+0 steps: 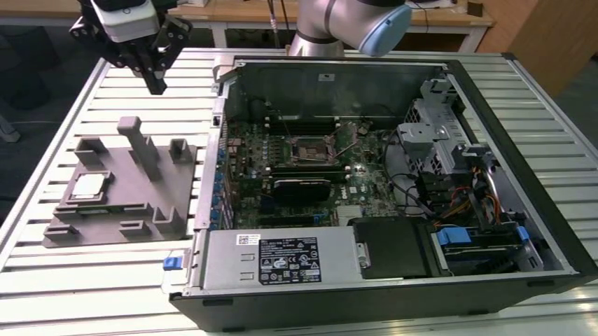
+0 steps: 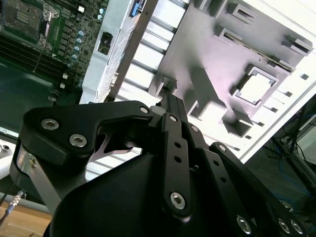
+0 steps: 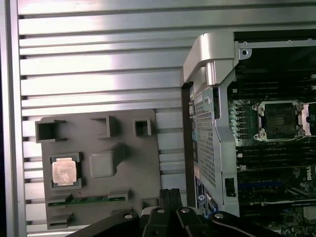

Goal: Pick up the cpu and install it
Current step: 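Reach for the cpu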

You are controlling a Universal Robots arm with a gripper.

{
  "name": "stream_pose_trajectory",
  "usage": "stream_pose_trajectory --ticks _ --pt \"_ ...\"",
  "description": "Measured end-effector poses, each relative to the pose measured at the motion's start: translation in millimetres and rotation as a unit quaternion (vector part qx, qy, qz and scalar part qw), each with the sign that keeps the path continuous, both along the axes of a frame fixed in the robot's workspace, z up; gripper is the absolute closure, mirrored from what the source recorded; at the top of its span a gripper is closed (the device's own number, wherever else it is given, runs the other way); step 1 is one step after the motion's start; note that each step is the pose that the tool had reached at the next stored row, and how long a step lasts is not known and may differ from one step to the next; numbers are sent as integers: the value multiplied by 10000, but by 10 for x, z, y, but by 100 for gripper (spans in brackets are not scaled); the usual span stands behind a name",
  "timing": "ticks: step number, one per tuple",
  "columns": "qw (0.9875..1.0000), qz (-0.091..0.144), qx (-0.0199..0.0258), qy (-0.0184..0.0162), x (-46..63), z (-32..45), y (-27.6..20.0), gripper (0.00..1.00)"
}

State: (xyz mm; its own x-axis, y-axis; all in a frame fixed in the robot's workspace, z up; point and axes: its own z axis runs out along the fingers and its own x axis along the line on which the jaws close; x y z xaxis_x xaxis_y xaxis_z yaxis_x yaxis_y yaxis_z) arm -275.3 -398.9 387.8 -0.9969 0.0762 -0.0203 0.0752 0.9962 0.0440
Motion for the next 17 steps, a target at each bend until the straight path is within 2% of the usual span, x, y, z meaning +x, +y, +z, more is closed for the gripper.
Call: stream_pose_trajectory --ticks 17 --pt "10000 0 0 1 -157 -10 1 89"
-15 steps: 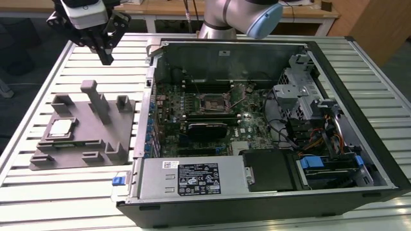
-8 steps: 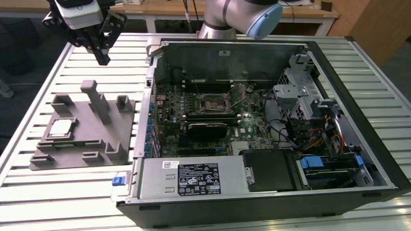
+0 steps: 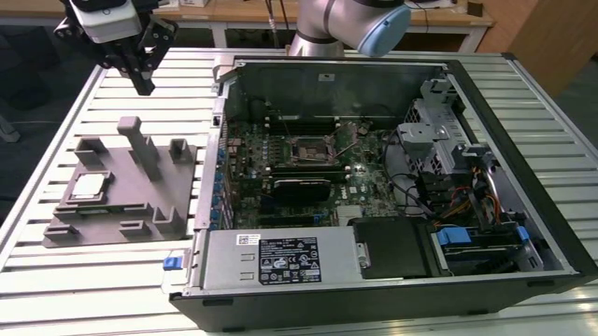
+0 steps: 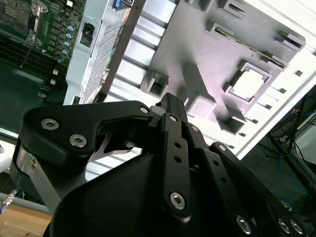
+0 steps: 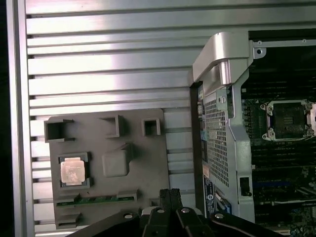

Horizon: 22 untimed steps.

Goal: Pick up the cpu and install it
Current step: 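Reach for the cpu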

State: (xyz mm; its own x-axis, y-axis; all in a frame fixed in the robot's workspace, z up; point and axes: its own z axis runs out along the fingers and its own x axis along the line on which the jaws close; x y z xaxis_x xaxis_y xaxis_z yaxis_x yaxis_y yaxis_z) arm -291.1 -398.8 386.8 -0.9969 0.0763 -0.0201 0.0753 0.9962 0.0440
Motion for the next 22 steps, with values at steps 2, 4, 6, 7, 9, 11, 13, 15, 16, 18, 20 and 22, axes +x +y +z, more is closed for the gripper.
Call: stream_pose_trajectory --ticks 2,4,6,7,9,11,13,15,16,18,20,22 --pt "10000 0 0 0 -19 -1 0 89" --pt "10000 0 0 0 -41 -3 0 89" --pt "10000 0 0 1 -63 -4 0 89" --pt "10000 0 0 1 -76 -4 0 89" --pt "10000 0 0 0 -103 -6 0 89" --pt "10000 1 0 0 -140 -7 1 89" --pt "10000 0 0 0 -184 -8 3 89" --pt "10000 0 0 0 -234 -8 6 89" --pt "10000 0 0 0 -258 -9 7 89" --pt "10000 0 0 1 -313 -9 10 89" --pt "10000 1 0 1 -385 -11 11 89" --pt "10000 0 0 0 -462 -12 13 89"
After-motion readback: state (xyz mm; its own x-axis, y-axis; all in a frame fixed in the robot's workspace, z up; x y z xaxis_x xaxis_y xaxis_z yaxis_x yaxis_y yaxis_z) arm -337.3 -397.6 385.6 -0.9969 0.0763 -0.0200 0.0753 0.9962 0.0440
